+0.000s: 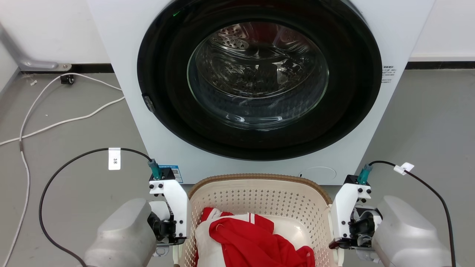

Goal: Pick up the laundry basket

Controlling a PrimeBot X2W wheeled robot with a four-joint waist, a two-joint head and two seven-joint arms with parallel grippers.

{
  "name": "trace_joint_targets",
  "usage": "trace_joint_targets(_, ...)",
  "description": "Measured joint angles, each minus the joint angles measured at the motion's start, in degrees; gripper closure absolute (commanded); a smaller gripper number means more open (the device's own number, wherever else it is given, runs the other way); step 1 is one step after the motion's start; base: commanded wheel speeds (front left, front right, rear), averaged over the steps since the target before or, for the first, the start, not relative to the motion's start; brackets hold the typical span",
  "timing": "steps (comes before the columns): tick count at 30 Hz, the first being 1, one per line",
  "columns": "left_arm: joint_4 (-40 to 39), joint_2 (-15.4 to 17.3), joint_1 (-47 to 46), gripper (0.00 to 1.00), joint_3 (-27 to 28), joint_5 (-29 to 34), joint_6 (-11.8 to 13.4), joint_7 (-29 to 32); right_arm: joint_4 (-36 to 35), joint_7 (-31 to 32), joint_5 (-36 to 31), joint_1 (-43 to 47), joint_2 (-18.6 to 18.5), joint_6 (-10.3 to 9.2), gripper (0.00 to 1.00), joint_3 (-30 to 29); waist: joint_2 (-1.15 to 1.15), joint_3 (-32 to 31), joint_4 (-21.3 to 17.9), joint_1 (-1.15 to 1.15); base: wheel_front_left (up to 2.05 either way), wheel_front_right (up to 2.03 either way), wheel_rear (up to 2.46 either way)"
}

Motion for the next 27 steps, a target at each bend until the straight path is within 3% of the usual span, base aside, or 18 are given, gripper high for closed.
trace_joint_targets(27, 0.1, 0.2, -0.1, 1.00, -1.4, -1.5, 0.0, -0.7, 0.0, -0.1, 1.4, 0.4, 0.0, 0.00, 1.00, 1.0, 0.00, 0.0, 0.1, 0.00, 0.00, 0.00, 0.00)
